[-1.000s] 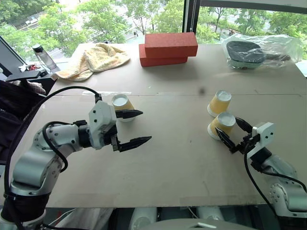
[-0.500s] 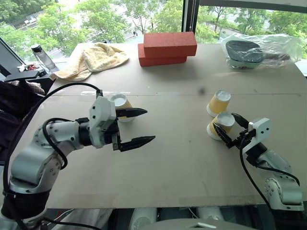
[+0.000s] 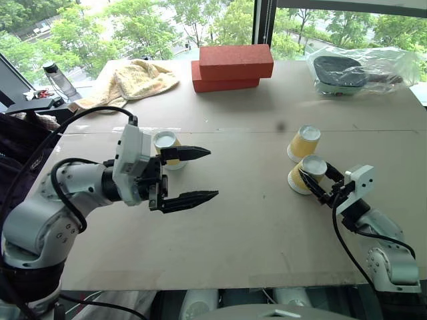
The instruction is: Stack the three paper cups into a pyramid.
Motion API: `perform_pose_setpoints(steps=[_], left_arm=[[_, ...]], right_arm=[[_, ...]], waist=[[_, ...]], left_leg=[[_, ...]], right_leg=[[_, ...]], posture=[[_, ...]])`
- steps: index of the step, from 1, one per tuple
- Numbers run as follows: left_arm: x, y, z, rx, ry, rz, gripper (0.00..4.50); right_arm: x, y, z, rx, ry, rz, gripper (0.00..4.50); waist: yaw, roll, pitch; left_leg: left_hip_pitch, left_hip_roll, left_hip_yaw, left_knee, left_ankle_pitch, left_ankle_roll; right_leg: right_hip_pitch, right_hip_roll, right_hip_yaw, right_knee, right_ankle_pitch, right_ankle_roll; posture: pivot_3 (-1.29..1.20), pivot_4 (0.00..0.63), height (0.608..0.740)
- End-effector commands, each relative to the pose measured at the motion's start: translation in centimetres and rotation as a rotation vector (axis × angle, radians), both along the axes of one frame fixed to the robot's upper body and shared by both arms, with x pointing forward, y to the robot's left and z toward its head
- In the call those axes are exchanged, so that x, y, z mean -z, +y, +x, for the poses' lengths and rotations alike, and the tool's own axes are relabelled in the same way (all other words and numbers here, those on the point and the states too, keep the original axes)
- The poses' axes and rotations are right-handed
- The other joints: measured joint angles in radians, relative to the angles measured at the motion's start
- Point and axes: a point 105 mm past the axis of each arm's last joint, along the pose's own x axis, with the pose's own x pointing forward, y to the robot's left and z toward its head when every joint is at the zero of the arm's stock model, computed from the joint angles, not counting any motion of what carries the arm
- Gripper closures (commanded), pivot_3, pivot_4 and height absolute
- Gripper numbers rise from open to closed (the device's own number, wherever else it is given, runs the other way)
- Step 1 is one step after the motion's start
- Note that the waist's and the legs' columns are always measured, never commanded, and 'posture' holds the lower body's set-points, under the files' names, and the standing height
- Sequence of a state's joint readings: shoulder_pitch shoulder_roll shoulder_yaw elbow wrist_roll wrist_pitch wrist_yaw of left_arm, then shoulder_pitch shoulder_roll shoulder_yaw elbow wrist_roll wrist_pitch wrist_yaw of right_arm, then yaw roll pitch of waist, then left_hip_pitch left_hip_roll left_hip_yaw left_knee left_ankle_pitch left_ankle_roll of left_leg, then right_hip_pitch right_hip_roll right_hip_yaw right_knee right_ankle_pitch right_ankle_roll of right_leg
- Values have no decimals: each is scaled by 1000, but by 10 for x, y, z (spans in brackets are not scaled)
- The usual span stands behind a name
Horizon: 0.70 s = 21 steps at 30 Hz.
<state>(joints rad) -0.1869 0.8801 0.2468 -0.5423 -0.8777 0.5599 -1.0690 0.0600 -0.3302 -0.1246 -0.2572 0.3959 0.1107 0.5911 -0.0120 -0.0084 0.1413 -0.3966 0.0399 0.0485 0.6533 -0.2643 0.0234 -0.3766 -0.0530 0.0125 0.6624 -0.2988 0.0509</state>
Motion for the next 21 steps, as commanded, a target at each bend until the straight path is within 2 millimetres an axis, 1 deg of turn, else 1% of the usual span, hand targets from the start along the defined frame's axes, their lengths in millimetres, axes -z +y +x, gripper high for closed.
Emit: perform_pose_setpoints(steps=[1,3,7,10,14,17,18,19,21], left_arm=[[-11,4,-5,2,-52,13,0],[-12,9,-4,-13,-54,25,0],[-14,13,-5,-27,-59,40,0],[-17,16,-6,-45,-69,54,0],[-16,25,-9,-86,-66,94,0],[-14,31,-13,-119,-54,104,0],[-13,34,-13,-136,-44,104,0],[-12,36,-13,-150,-32,106,0],[-9,39,-13,-176,-6,109,0]], right_arm=[[-14,7,0,-46,-60,-2,2293],[-20,22,4,-102,-82,-18,2293],[-24,57,14,-221,-91,-26,2293],[-22,81,23,-282,-39,-7,2293],[-26,107,34,-341,-63,-35,2293],[-23,122,36,-386,-50,-62,2293],[-21,125,37,-393,-49,-77,1504],[-20,127,37,-400,-48,-85,1277],[-20,128,39,-401,-53,-92,591]], waist=[[0,0,0],[-4,0,0],[-6,-1,0],[-3,-1,0],[-2,-2,1],[-3,-3,2],[-3,-4,2],[-3,-4,2],[-3,-4,2]], left_leg=[[0,0,0,0,0,0],[0,0,0,0,0,0],[1,0,1,0,0,0],[1,1,0,0,0,0],[0,1,0,0,1,-1],[0,1,1,0,1,-1],[0,1,1,0,1,-1],[0,1,0,0,1,-1],[0,1,0,0,1,-1]], right_leg=[[0,0,0,0,0,0],[0,0,0,0,0,0],[0,1,0,1,0,0],[0,2,0,1,0,0],[-1,1,-1,0,0,0],[-1,1,-1,0,0,0],[-1,1,-1,0,0,0],[-1,1,-1,0,0,0],[-1,1,-1,1,0,0]], posture=[[0,150,730],[0,150,730],[0,150,730],[0,150,730],[0,150,730],[0,150,730],[0,150,730],[0,150,730],[0,150,730]])
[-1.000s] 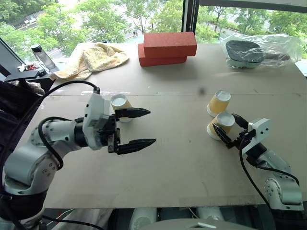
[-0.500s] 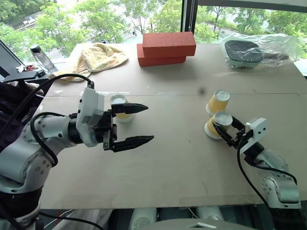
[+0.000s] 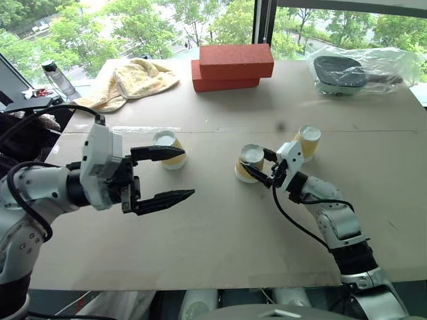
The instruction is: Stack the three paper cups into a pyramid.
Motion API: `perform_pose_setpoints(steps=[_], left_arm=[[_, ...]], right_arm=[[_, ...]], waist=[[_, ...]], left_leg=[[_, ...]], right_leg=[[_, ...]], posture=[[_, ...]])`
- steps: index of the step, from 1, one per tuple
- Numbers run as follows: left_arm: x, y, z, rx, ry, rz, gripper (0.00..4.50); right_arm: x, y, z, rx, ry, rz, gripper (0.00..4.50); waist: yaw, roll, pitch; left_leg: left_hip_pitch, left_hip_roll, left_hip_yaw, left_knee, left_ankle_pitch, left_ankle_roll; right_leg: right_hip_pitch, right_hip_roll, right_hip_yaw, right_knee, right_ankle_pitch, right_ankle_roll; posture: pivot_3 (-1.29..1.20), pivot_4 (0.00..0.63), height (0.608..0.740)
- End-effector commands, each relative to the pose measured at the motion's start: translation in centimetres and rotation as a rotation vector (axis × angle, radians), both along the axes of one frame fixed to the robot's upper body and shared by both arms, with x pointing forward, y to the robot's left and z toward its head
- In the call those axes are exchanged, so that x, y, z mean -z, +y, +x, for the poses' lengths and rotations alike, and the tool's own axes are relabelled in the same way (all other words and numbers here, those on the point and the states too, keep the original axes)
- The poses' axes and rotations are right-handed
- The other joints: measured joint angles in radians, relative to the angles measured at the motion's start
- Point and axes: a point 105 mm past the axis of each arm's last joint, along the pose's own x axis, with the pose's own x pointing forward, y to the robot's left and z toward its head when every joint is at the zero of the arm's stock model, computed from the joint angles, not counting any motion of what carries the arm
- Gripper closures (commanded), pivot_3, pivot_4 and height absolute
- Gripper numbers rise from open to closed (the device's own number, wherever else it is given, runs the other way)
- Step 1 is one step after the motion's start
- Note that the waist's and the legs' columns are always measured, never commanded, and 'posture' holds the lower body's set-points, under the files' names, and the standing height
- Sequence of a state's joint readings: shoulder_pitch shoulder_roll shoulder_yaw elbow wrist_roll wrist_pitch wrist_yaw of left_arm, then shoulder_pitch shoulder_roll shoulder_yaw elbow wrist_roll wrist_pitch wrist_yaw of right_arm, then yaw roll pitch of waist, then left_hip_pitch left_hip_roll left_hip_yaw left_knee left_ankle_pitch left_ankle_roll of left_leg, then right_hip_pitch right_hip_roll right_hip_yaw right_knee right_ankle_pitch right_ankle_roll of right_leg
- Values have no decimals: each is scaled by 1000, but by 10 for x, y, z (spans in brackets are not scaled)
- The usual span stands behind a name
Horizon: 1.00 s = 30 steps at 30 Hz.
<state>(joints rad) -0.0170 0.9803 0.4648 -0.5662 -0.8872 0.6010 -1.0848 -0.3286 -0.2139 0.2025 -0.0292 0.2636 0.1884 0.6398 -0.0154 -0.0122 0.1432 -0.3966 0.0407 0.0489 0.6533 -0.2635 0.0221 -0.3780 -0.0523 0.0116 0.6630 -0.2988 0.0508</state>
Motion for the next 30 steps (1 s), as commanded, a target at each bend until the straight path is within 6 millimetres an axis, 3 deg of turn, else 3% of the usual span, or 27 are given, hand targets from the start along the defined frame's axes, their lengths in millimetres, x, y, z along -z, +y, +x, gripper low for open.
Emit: perform_pose_setpoints(steps=[1,9,13,17,21,30], left_arm=[[-6,3,-4,-26,-16,19,0],[-1,6,-3,-30,0,32,0],[-13,-1,0,12,-30,-8,0],[-22,-8,9,36,-69,-26,0],[-21,-16,24,33,-73,-34,0],[-30,-19,40,24,-74,-34,0]], right_arm=[[-10,5,0,-16,-58,1,48],[-36,-18,-7,52,-172,78,48],[-48,-47,-18,136,-266,73,48],[-61,-82,-8,321,-309,52,48],[-52,-110,12,501,-270,29,48],[-31,-124,39,624,-174,93,48]], waist=[[1,0,0],[3,0,0],[5,-1,0],[-1,-1,0],[-1,-1,0],[-3,-1,1]], left_leg=[[0,0,0,0,0,0],[0,0,0,0,0,0],[-1,0,-1,0,0,0],[0,-1,0,0,0,0],[1,0,0,0,1,-1],[0,0,1,0,1,-2]], right_leg=[[0,0,0,0,0,0],[0,0,0,0,0,0],[0,-1,0,0,0,0],[1,-1,0,1,0,0],[0,1,0,2,0,0],[-1,2,1,1,0,0]], posture=[[0,150,730],[0,150,730],[0,150,730],[0,150,730],[0,150,730],[0,150,730]])
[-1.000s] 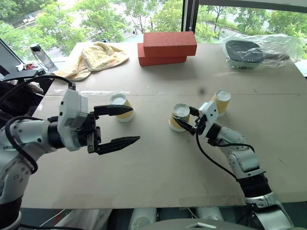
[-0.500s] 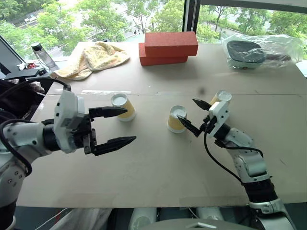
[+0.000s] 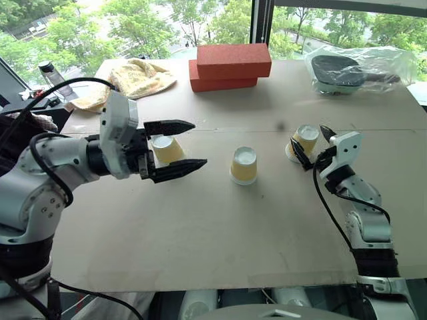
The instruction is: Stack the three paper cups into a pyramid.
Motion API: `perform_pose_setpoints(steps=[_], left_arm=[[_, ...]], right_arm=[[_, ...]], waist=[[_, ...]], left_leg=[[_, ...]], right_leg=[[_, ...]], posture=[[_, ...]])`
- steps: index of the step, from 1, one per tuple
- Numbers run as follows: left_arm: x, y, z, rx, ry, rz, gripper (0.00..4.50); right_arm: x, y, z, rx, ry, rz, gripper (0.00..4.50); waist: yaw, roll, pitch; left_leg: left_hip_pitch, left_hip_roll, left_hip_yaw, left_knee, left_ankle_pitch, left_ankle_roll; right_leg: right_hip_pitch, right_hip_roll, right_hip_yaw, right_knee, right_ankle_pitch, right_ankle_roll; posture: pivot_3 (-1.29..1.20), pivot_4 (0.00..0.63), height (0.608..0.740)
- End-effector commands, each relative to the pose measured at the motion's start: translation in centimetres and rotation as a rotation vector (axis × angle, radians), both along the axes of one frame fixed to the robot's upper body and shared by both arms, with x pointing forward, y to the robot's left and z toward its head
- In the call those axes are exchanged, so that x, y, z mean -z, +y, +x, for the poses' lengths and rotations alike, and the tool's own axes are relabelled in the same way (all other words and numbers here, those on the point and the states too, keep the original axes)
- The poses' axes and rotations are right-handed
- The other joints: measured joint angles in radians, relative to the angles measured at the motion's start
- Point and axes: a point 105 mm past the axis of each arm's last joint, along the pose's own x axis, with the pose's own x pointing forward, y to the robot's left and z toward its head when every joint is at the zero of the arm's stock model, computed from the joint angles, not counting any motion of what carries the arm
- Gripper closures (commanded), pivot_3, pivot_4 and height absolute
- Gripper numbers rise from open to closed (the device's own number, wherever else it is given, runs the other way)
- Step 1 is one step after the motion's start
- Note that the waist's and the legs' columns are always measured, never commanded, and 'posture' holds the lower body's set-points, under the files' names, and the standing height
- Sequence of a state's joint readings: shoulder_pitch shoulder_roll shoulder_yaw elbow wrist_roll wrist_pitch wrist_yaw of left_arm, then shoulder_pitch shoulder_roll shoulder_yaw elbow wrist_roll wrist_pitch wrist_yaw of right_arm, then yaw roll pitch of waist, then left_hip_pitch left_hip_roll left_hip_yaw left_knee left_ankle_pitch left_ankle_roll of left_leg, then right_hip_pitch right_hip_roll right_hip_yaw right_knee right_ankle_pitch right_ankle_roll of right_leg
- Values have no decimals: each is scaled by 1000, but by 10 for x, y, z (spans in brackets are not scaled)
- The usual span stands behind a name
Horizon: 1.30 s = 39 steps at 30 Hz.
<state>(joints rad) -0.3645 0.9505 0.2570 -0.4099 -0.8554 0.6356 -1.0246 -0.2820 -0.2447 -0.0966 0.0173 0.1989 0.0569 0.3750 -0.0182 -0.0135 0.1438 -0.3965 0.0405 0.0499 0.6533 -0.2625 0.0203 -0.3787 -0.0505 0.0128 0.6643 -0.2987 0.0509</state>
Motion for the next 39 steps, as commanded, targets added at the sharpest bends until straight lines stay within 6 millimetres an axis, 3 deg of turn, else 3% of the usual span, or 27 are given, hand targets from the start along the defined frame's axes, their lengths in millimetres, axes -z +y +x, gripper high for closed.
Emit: perform_pose_setpoints(steps=[1,8,13,14,22,28,32,39], left_arm=[[-2,0,0,2,-8,21,0],[2,2,-2,-8,-4,22,0],[3,5,-4,-17,-7,25,0],[4,6,-4,-18,-7,24,0],[5,8,-4,-23,-11,25,0],[8,10,-9,-11,-22,45,0],[16,14,-14,22,-19,95,0],[21,12,-21,61,2,112,0]], right_arm=[[-13,-6,8,41,-51,29,48],[-12,-9,23,81,-31,112,48],[-7,-9,24,85,-17,123,2223],[-7,-8,24,80,-17,122,2349],[-13,0,18,22,-47,83,2350],[-23,30,-16,-276,-44,87,2350],[-14,48,-41,-439,17,26,2350],[3,67,-47,-493,70,-24,2350]], waist=[[1,0,0],[1,0,0],[1,0,0],[1,0,0],[1,0,0],[2,0,0],[2,0,0],[4,0,0]], left_leg=[[0,0,0,0,0,0],[0,0,0,0,0,0],[0,1,-1,0,0,0],[0,1,-1,0,0,0],[0,1,0,0,0,0],[-1,1,-1,0,0,0],[-1,1,-1,0,0,0],[0,1,-1,0,-2,3]], right_leg=[[0,0,0,0,0,0],[0,0,0,0,0,0],[0,0,0,0,0,0],[0,0,0,0,0,0],[0,0,0,0,0,0],[0,-1,1,0,0,0],[0,-1,0,0,0,0],[0,-1,0,0,0,0]], posture=[[0,150,730],[0,150,730],[0,150,730],[0,150,730],[0,150,730],[0,150,730],[0,150,730],[0,150,730]])
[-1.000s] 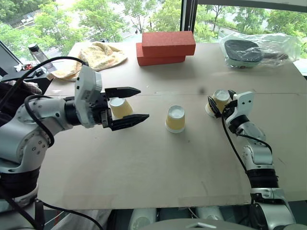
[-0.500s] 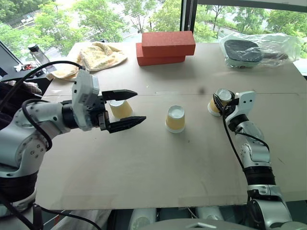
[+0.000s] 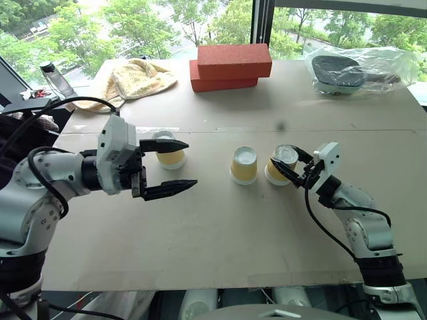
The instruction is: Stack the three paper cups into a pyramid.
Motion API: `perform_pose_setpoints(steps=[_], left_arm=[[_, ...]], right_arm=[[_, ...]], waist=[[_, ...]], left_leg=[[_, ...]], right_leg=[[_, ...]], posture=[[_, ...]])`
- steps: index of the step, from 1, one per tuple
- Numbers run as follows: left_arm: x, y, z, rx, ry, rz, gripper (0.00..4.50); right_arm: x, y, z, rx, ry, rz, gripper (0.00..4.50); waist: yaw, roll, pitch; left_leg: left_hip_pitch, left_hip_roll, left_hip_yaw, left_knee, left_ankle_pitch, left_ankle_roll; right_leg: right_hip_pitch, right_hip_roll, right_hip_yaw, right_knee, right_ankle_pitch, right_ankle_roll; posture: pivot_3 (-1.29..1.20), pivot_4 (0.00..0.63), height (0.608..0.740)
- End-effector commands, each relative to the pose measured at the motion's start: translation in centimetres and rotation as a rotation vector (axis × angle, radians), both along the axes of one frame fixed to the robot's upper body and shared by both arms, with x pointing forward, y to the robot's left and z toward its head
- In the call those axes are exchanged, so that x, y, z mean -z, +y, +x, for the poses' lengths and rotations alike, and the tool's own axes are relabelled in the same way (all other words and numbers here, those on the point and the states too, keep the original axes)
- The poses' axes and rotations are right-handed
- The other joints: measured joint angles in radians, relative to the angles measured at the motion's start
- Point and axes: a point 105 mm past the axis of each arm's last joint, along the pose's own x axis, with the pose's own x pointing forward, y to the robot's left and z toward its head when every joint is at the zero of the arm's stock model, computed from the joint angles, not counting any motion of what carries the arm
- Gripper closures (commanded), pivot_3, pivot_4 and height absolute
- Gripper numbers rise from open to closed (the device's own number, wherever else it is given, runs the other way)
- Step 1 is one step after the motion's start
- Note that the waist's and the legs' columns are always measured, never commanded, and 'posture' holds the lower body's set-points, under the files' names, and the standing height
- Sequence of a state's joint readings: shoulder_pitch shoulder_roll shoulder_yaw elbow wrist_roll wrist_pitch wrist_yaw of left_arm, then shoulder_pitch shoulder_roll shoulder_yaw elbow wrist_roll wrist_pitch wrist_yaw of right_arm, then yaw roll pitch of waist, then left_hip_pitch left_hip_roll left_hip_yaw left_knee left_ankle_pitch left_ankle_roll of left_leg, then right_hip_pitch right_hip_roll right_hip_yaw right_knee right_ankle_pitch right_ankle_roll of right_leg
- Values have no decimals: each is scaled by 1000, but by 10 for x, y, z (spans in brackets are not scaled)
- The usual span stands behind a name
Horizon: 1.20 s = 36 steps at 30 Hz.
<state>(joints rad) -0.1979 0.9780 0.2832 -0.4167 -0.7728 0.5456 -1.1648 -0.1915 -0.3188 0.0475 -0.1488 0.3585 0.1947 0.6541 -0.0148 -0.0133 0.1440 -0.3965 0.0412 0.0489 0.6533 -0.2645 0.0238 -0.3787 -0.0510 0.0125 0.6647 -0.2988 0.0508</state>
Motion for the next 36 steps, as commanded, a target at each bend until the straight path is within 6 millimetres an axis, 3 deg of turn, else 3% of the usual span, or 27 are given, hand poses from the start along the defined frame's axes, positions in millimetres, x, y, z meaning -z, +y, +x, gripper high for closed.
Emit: perform_pose_setpoints(steps=[1,6,10,11,12,17,20,26,31,36], left_arm=[[-11,-2,-5,24,-57,14,0],[-13,-1,-5,18,-63,16,0],[-12,-2,-5,12,-62,19,0],[-12,-2,-5,12,-62,19,0],[-12,-1,-4,8,-60,19,0],[-13,5,9,-92,-113,-84,0],[-16,13,19,-222,-206,-223,0],[-3,34,23,-524,-321,-368,0],[34,53,35,-814,-340,-430,0],[52,54,47,-917,-376,-390,0]], right_arm=[[-8,11,-4,-38,-36,-1,2350],[-2,15,-4,-48,-27,-19,2350],[-2,10,-2,-42,-25,-31,471],[-3,9,-1,-41,-25,-31,111],[-4,7,-2,-42,-30,-31,43],[-19,-3,-11,-83,-75,-13,43],[-28,-15,-17,-81,-133,-43,43],[-47,-31,-30,-137,-203,-57,43],[-70,-32,-43,-298,-223,26,43],[-69,-32,-46,-352,-203,29,43]], waist=[[1,0,0],[0,0,0],[0,0,0],[1,0,0],[1,0,0],[1,0,0],[4,-1,0],[2,-1,-1],[4,-2,-2],[10,-5,-3]], left_leg=[[0,0,0,0,0,0],[0,0,0,0,0,-1],[0,0,0,0,0,-1],[0,0,0,0,0,-1],[0,0,0,0,0,-1],[0,0,0,0,0,0],[0,0,0,0,0,0],[-1,0,-1,1,0,0],[0,-1,-1,1,-1,1],[0,-1,-3,1,-1,2]], right_leg=[[0,0,0,0,0,0],[0,0,0,0,0,0],[0,0,0,0,0,0],[0,0,-1,0,0,0],[0,0,-1,0,0,0],[0,0,-1,-1,0,0],[0,-1,0,-1,0,0],[1,-1,1,-1,0,0],[2,-4,1,0,0,0],[3,-3,-1,0,0,0]], posture=[[0,150,730],[0,150,730],[0,150,730],[0,150,730],[0,150,730],[0,150,730],[0,150,730],[0,150,730],[0,150,730],[0,150,730]])
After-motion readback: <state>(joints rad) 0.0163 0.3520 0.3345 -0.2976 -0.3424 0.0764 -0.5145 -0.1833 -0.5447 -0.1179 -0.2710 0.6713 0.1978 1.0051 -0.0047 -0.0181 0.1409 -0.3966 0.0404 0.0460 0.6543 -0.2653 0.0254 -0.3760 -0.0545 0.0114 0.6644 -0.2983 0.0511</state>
